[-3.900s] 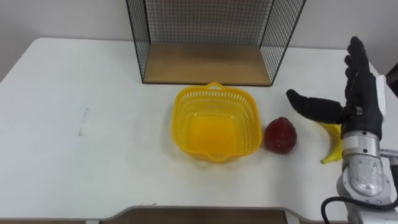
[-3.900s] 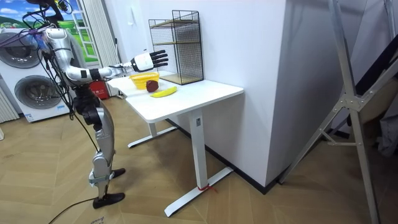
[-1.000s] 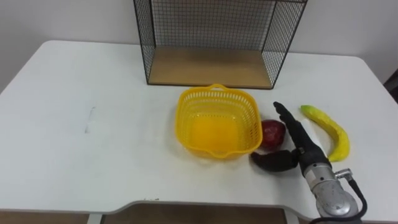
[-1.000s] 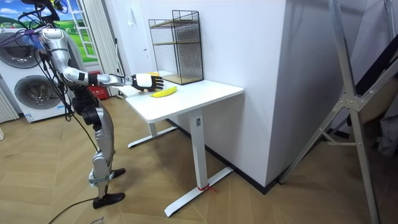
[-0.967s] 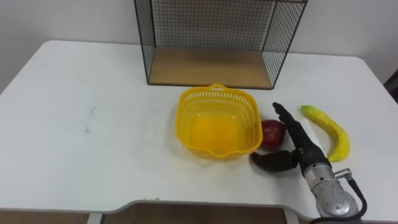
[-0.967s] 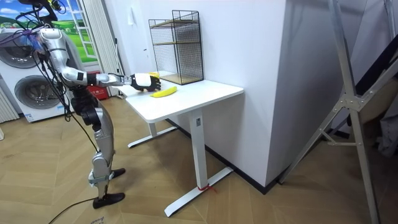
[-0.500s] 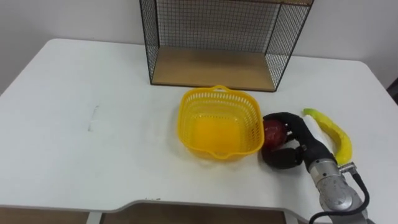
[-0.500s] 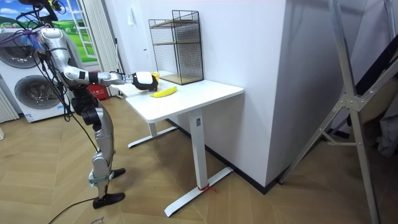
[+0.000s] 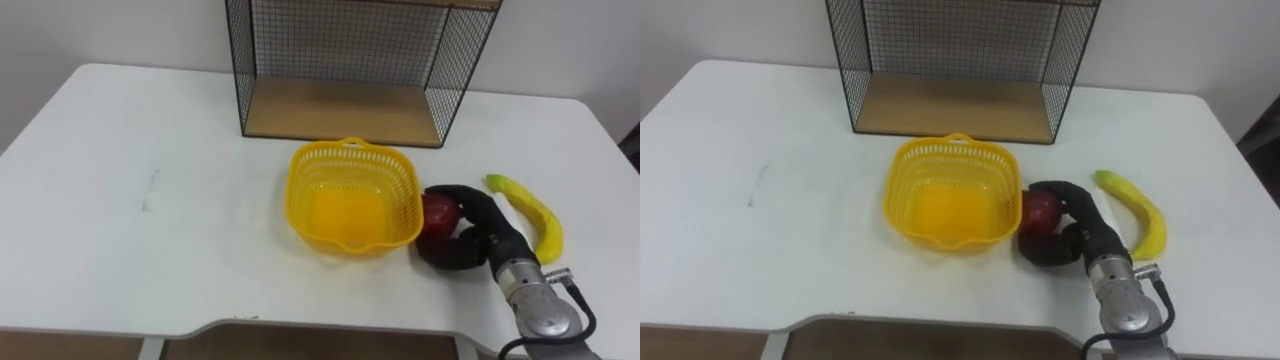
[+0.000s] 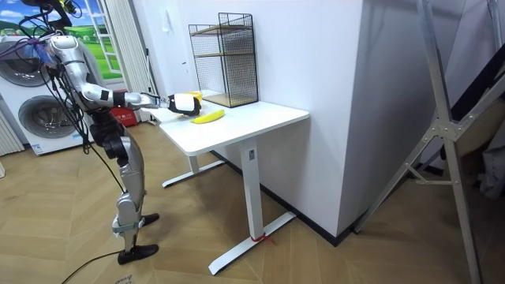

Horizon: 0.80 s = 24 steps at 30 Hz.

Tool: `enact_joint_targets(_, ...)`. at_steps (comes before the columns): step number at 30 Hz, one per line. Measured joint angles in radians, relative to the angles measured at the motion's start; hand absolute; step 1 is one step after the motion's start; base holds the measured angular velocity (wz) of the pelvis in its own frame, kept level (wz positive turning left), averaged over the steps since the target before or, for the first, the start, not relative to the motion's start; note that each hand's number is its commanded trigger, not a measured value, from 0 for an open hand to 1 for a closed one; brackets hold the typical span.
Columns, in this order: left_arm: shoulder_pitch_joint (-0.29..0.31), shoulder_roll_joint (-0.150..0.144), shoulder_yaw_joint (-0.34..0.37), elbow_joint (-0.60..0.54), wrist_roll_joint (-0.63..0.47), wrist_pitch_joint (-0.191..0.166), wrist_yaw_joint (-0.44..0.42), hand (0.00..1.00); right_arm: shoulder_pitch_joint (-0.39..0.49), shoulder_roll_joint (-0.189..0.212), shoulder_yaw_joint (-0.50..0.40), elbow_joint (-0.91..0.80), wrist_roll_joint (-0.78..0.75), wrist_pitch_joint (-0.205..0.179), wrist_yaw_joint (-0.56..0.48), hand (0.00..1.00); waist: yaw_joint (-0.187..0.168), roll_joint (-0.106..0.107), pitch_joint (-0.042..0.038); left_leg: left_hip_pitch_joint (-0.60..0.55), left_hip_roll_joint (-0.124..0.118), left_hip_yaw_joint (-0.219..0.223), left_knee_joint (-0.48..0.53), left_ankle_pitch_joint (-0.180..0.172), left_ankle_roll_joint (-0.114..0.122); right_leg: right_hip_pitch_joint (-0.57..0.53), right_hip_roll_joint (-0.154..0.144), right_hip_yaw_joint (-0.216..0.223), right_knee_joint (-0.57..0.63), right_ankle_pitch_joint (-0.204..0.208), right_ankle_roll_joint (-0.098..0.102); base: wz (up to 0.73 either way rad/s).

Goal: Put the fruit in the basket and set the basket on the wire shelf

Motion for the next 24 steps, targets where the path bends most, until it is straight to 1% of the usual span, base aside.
enact_joint_targets(3, 0.0, -0.002, 0.001, 0.018, 0.0, 0.007, 0.0, 0.0, 0.0, 0.009, 0.0, 0.003, 0.066, 0.0, -0.005, 1.0, -0.001, 0.001, 0.0003, 0.0, 0.001, 0.003, -0.002, 0.0, 0.0, -0.004, 0.001, 0.009, 0.0, 0.0, 0.0, -0.04)
enact_joint_targets(5, 0.006, -0.002, 0.002, 0.017, 0.0, 0.011, 0.0, 0.0, 0.001, 0.01, -0.001, 0.031, 0.207, -0.004, -0.009, 1.0, -0.001, 0.001, -0.0001, 0.004, 0.001, 0.004, -0.003, 0.0, 0.0, -0.001, 0.001, 0.008, -0.002, 0.002, 0.0, 0.0)
enact_joint_targets(6, 0.02, -0.002, 0.002, 0.016, 0.0, 0.013, 0.001, 0.0, 0.009, 0.011, -0.001, 0.042, 0.288, -0.005, -0.011, 1.0, -0.002, 0.002, -0.0005, 0.008, 0.0, 0.005, -0.002, 0.0, 0.0, 0.009, 0.0, 0.007, -0.002, 0.003, 0.0, 0.0)
enact_joint_targets(9, 0.021, -0.002, 0.003, 0.012, -0.003, 0.017, 0.002, 0.0, 0.016, 0.012, -0.001, 0.048, 0.39, -0.005, -0.011, 1.0, -0.007, 0.003, -0.0005, 0.014, 0.0, 0.005, -0.003, 0.0, 0.001, 0.012, 0.0, 0.007, -0.002, 0.003, 0.001, 0.0)
enact_joint_targets(11, 0.02, -0.002, 0.002, 0.011, -0.007, 0.018, 0.003, 0.0, 0.015, 0.013, -0.006, 0.072, 0.478, -0.017, -0.01, 1.0, -0.009, 0.007, -0.0022, 0.016, 0.0, 0.004, -0.002, 0.0, 0.001, 0.015, 0.0, 0.007, -0.002, 0.004, 0.002, 0.0)
enact_joint_targets(12, 0.019, -0.002, 0.002, 0.012, -0.007, 0.019, 0.003, 0.0, 0.015, 0.014, -0.008, 0.076, 0.501, -0.017, -0.009, 1.0, -0.009, 0.008, -0.0026, 0.016, 0.0, 0.003, -0.002, 0.0, 0.001, 0.016, 0.0, 0.007, -0.002, 0.004, 0.002, 0.0)
enact_joint_targets(14, 0.013, -0.005, 0.004, 0.013, -0.006, 0.021, 0.003, 0.0, 0.018, 0.02, -0.025, 0.079, 0.582, -0.016, -0.011, 1.0, -0.008, 0.015, -0.0042, 0.015, 0.0, 0.003, 0.0, 0.0, 0.001, 0.014, 0.001, 0.007, -0.002, 0.004, 0.002, 0.0)
enact_joint_targets(15, 0.013, -0.007, 0.004, 0.014, -0.006, 0.021, 0.003, 0.0, 0.018, 0.023, -0.034, 0.079, 0.597, -0.016, -0.01, 1.0, -0.008, 0.018, -0.0048, 0.015, 0.0, 0.003, 0.0, 0.0, 0.001, 0.014, 0.001, 0.007, -0.002, 0.004, 0.002, 0.0)
enact_joint_targets(18, 0.018, -0.018, 0.009, 0.014, -0.008, 0.032, 0.003, 0.0, 0.02, 0.039, -0.055, 0.076, 0.689, -0.017, -0.022, 1.0, -0.009, 0.032, -0.0137, 0.017, 0.001, 0.007, 0.0, 0.0, 0.001, 0.014, 0.001, 0.011, -0.001, 0.004, 0.001, -0.03)
enact_joint_targets(20, 0.02, -0.021, 0.009, 0.014, -0.008, 0.034, 0.003, 0.0, 0.02, 0.047, -0.068, 0.076, 0.726, -0.018, -0.027, 1.0, -0.009, 0.036, -0.0143, 0.018, 0.001, 0.01, -0.001, 0.0, 0.001, 0.014, 0.001, 0.014, -0.001, 0.004, 0.001, -0.04)
enact_joint_targets(24, 0.022, -0.022, 0.009, 0.01, -0.008, 0.035, 0.003, 0.0, 0.02, 0.048, -0.079, 0.075, 0.736, -0.019, -0.035, 1.0, -0.009, 0.038, -0.0139, 0.021, 0.001, 0.014, -0.002, 0.0, 0.001, 0.014, 0.001, 0.019, -0.002, 0.006, 0.001, -0.03)
